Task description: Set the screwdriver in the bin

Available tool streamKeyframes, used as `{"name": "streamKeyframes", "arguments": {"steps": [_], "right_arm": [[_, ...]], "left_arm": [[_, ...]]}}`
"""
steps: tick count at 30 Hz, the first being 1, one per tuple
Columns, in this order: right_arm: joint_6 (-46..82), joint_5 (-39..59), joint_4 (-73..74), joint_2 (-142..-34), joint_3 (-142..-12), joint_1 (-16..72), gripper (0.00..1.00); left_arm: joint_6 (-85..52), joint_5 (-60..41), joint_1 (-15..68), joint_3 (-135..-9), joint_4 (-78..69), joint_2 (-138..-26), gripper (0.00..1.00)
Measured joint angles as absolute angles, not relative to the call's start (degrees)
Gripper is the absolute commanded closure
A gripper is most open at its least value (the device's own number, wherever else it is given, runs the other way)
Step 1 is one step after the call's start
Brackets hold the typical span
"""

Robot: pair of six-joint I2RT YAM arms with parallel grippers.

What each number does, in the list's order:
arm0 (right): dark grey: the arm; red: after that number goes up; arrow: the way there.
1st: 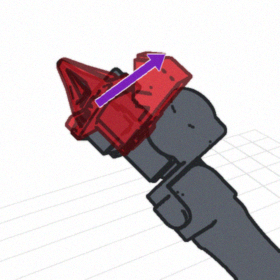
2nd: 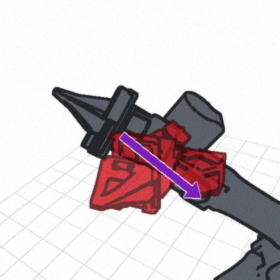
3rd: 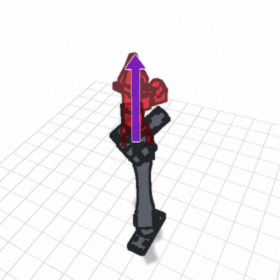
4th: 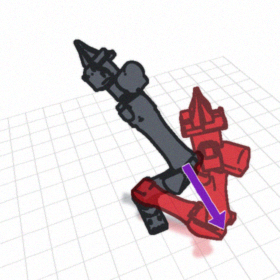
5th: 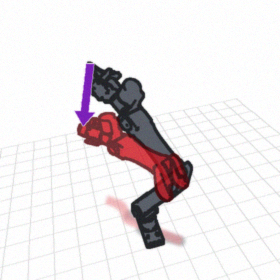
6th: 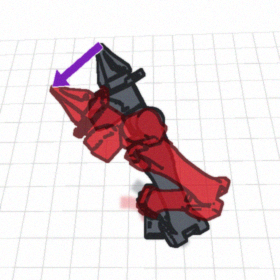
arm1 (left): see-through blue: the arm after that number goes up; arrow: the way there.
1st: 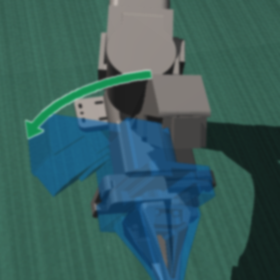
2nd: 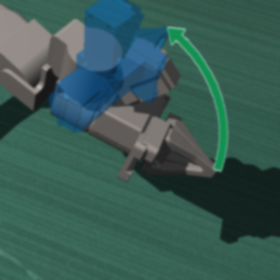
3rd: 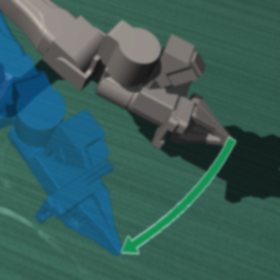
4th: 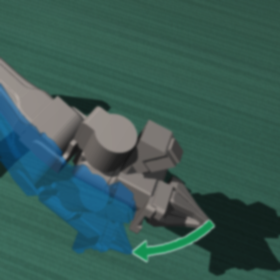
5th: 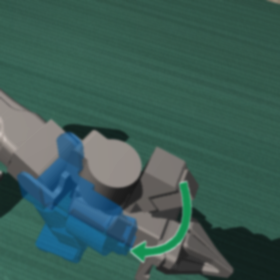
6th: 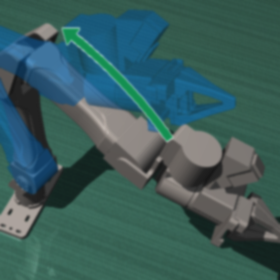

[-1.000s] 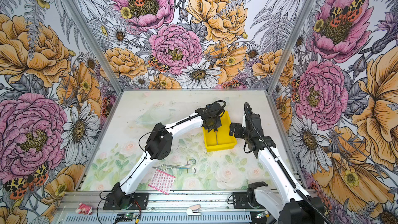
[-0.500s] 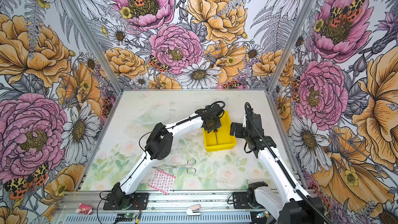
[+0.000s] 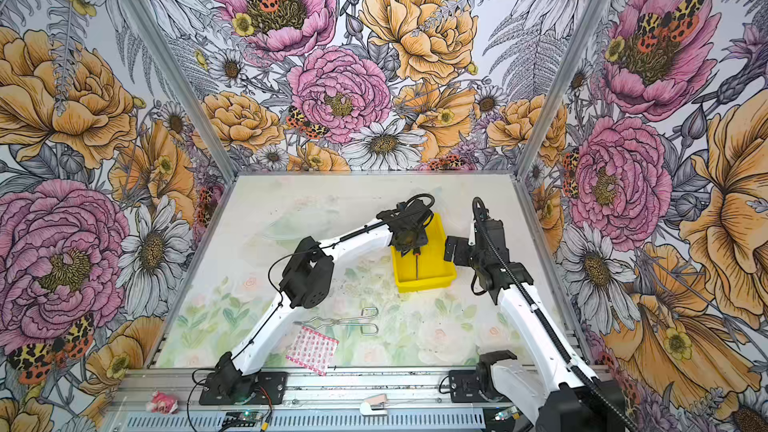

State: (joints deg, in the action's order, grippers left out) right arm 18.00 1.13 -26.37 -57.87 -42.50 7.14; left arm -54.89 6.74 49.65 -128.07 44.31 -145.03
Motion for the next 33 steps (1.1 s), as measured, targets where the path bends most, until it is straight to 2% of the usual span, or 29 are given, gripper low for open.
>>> {"name": "streamKeyframes", "arguments": {"steps": [4,7,14,22,33], "right_arm": [[17.9,1.1,-26.4,-57.9,-42.5,7.1,0.01],[17.1,0.7,-26.4,-57.8,-42.5,7.1,0.01],[16.0,-0.7,-27.0,-56.8,-42.5,6.7,0.01],[16.5,-0.9,-27.2,-55.4,-42.5,6.7,0.01],[18.3,-5.3,-27.2,-53.4,-42.5,6.7,0.0]], "left_arm": [[-54.7,6.7,49.6,-128.8,45.1,-145.0,0.44],[-53.8,6.8,49.6,-130.1,45.9,-145.0,0.37],[-50.3,7.4,49.8,-131.6,46.3,-143.5,0.02],[-44.6,9.1,50.9,-127.2,46.5,-132.2,0.01],[-33.1,14.2,51.2,-112.4,45.9,-116.0,0.01]]}}
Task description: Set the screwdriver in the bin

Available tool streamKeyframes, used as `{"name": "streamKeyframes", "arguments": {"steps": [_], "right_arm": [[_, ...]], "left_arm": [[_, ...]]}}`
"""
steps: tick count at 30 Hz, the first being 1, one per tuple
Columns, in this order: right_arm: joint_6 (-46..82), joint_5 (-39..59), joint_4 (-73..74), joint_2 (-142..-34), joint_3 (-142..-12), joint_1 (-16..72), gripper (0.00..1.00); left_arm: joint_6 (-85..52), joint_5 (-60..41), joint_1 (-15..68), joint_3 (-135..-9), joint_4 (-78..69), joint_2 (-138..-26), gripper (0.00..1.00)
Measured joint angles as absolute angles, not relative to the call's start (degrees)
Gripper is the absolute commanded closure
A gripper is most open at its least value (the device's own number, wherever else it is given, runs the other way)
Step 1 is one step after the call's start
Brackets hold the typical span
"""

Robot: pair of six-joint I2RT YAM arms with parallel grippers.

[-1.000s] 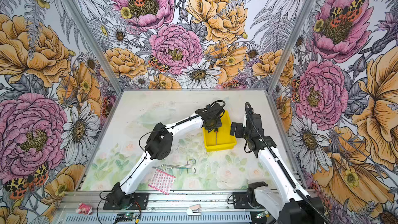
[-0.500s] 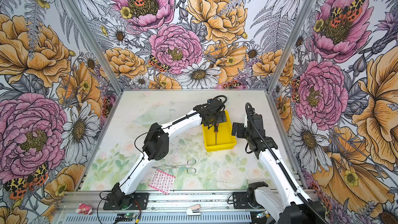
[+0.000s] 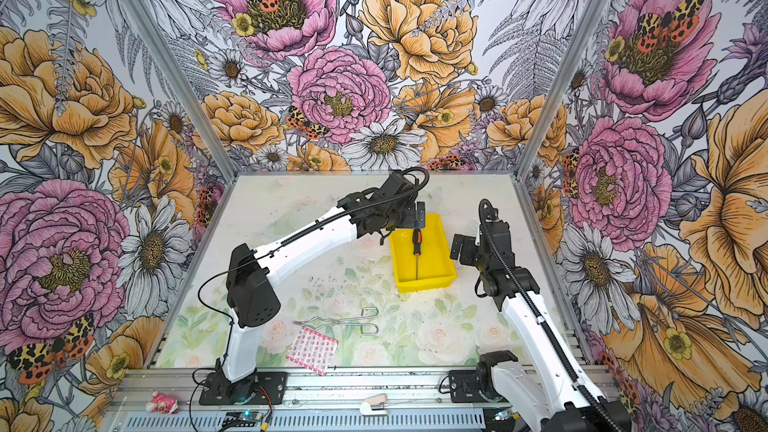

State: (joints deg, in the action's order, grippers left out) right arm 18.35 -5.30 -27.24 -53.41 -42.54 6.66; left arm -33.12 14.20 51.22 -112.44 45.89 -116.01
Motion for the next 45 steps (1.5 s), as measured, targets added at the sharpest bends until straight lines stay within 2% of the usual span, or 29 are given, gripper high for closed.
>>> {"name": "streamKeyframes", "arguments": {"steps": [6,16,21,31,37,45], "right_arm": [[20.5,-12.2,-27.4,-49.1,-42.5,6.7,0.01],[22.6,-26.3,-27.4,-48.4,-42.5,6.3,0.01],[22.3,-27.2,-24.6,-47.8,-40.5,5.9,0.0],[15.1,-22.2,-12.3,-47.5,-28.8,5.5,0.0],[12.9,-22.3,-4.6,-48.2,-22.2,5.3,0.0],[13.5,-26.4,1.1,-49.3,-16.2,5.1,0.01]], "left_arm": [[-27.2,16.8,48.9,-95.8,43.2,-105.6,0.01],[-18.7,21.4,33.6,-58.8,27.3,-74.9,0.01],[-16.9,22.1,28.3,-47.9,22.8,-64.7,0.01],[-13.1,27.3,19.4,-31.7,15.0,-42.6,0.01],[-5.6,27.7,15.2,-23.8,7.5,-36.0,0.01],[-1.1,26.5,12.8,-15.6,0.3,-40.9,0.01]]}}
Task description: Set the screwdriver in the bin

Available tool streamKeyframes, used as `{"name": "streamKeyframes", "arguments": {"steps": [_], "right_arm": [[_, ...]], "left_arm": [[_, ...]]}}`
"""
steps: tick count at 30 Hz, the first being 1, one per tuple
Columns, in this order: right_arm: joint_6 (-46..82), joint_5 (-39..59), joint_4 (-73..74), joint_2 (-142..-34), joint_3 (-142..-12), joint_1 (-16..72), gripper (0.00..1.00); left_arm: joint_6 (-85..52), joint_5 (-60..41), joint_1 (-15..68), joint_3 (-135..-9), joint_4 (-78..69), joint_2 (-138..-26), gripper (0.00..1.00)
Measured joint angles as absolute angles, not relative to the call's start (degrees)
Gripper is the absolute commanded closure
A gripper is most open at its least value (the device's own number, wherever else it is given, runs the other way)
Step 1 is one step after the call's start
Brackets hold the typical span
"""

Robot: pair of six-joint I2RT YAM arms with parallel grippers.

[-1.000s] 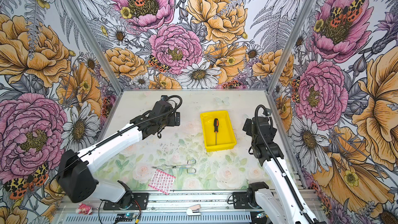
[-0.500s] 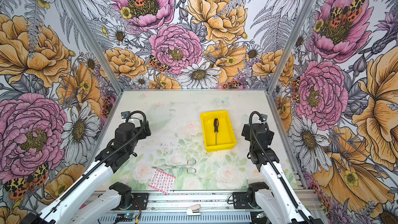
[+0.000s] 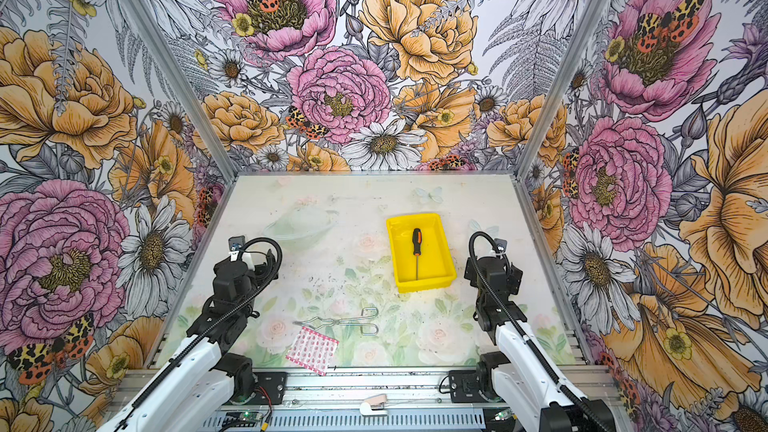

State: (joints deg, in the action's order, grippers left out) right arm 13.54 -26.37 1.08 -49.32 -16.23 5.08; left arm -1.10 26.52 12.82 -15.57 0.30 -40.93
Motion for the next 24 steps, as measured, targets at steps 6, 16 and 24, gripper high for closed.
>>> {"name": "streamKeyframes", "arguments": {"steps": [6,16,24], "right_arm": [[12.9,-28.0,7.4,-58.1,-17.1,4.3,0.0],[10.5,-26.0,14.3,-64.6,-19.6,4.1,0.01],[9.5,-24.7,19.0,-69.1,-20.8,4.1,0.01]], "left_arm": [[-1.1,24.8,10.1,-14.3,-4.5,-48.3,0.01],[-1.1,21.3,5.9,-14.3,-15.7,-54.3,0.01],[-1.1,18.9,5.3,-14.4,-22.0,-59.2,0.01]]}}
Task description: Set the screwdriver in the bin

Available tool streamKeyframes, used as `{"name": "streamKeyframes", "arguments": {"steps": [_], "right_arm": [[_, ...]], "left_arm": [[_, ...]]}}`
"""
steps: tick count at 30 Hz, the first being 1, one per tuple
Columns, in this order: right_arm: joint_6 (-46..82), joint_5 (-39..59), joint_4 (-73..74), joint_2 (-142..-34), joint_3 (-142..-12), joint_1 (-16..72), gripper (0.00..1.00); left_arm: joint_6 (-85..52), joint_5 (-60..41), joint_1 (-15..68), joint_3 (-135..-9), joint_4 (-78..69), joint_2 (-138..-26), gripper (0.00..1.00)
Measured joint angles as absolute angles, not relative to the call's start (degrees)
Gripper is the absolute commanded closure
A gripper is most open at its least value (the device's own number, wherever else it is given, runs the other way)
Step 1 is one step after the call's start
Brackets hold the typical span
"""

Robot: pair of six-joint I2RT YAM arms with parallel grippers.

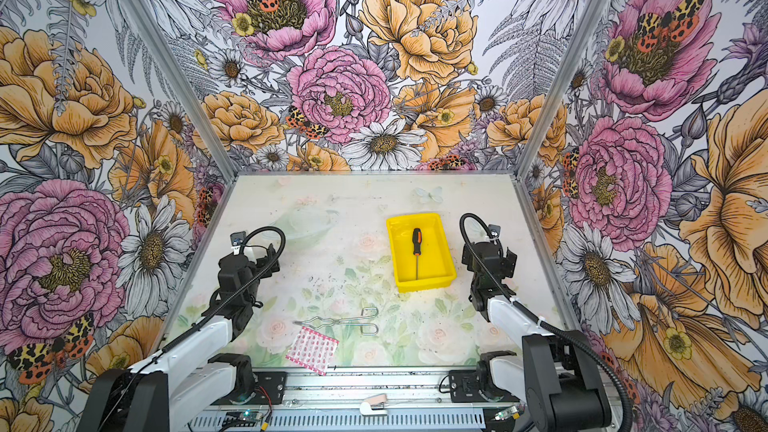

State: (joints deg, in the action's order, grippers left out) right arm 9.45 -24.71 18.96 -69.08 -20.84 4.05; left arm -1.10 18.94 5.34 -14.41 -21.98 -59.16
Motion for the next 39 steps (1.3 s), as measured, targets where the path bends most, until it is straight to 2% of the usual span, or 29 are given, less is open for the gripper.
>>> {"name": "streamKeyframes", "arguments": {"steps": [14,20,26,30,39], "right_arm": [[8.4,-20.0,23.1,-77.4,-26.2,3.3,0.0],[8.0,-18.2,23.7,-79.1,-27.0,2.4,0.0],[7.3,-16.6,26.3,-86.9,-32.9,1.4,0.01],[6.7,-16.3,29.2,-87.2,-32.0,1.4,0.0],[6.0,-13.5,37.3,-87.1,-27.1,0.6,0.01]], "left_arm": [[-1.1,18.6,5.3,-18.3,-27.7,-68.4,0.01],[-1.1,18.8,4.7,-18.5,-35.4,-73.8,0.01],[0.2,16.2,3.3,-20.3,-43.9,-82.3,0.01],[0.4,13.3,1.6,-21.1,-47.5,-88.7,0.01],[0.4,14.1,2.0,-21.0,-52.6,-89.1,0.01]]}}
